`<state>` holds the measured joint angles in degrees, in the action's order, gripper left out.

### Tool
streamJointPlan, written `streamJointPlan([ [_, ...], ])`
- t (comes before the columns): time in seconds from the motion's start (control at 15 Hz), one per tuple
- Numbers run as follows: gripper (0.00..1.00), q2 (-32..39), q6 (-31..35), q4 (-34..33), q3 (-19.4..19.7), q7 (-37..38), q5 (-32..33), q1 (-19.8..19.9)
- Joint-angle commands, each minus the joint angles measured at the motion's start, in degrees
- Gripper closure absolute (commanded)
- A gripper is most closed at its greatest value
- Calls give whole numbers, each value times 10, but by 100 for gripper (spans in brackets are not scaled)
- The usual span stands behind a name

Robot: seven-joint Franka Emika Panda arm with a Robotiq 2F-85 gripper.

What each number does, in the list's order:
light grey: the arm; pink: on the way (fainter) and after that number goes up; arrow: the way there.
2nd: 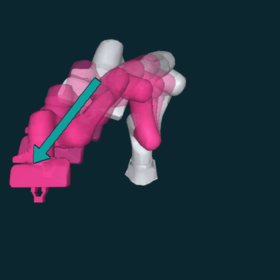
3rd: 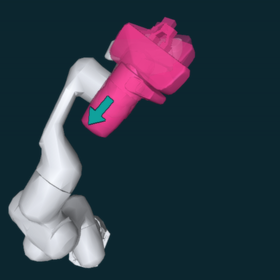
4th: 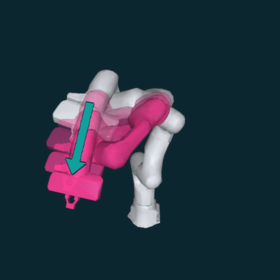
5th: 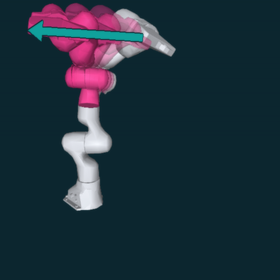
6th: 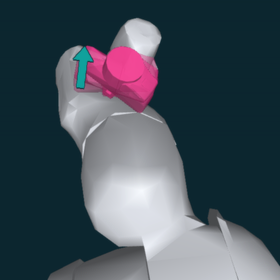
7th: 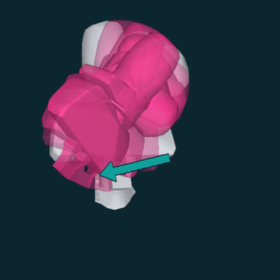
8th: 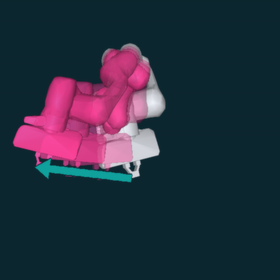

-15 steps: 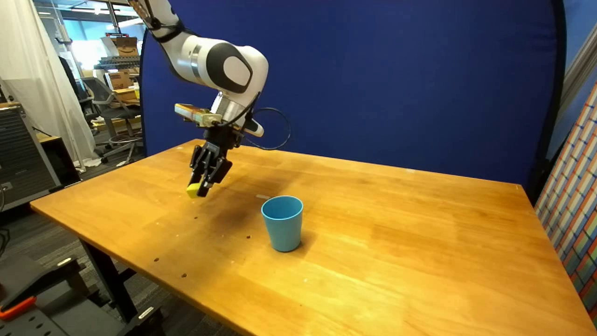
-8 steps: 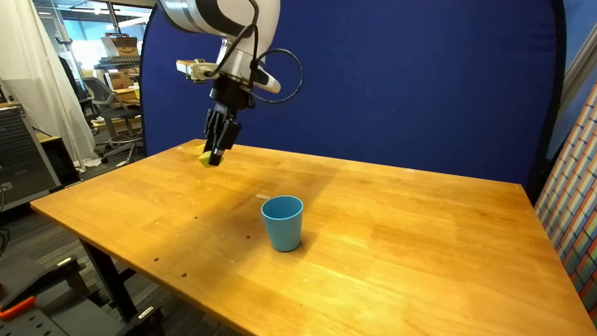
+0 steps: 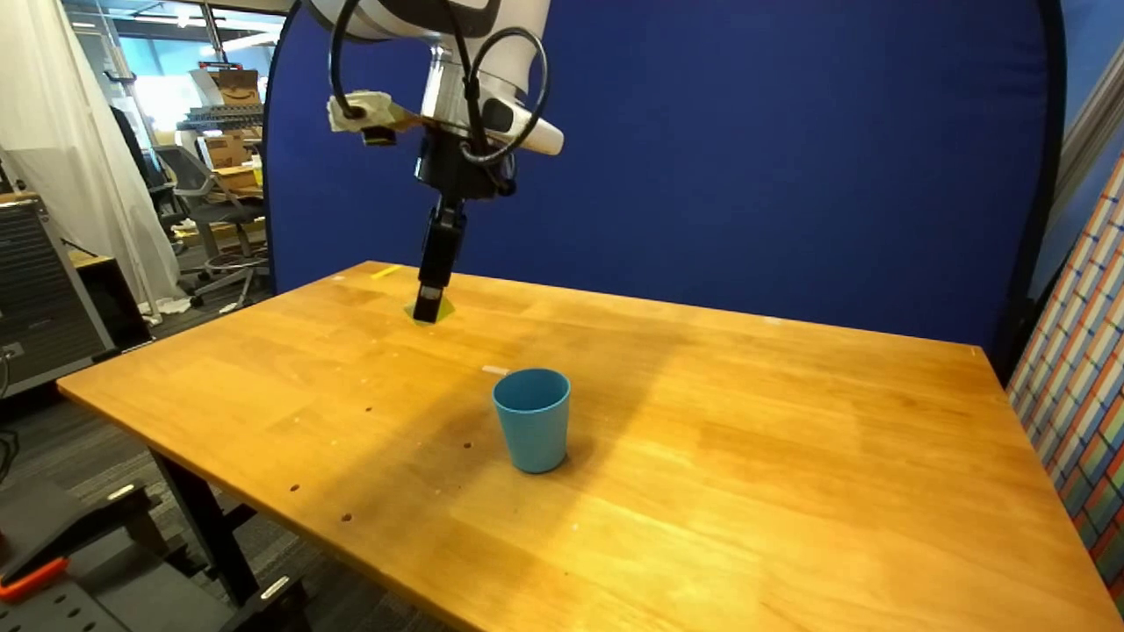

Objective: Put the cube in the cup

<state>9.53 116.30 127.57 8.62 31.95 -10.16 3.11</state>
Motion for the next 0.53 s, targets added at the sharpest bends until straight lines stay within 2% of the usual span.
streamJointPlan([
  [0.0, 76, -18, 16, 15, 19, 93, 26, 12],
  [0.2, 76, -14, 7, 9, 34, 163, 42, 25],
  [0.47, 76, -1, -8, -12, 44, 218, 53, 36],
])
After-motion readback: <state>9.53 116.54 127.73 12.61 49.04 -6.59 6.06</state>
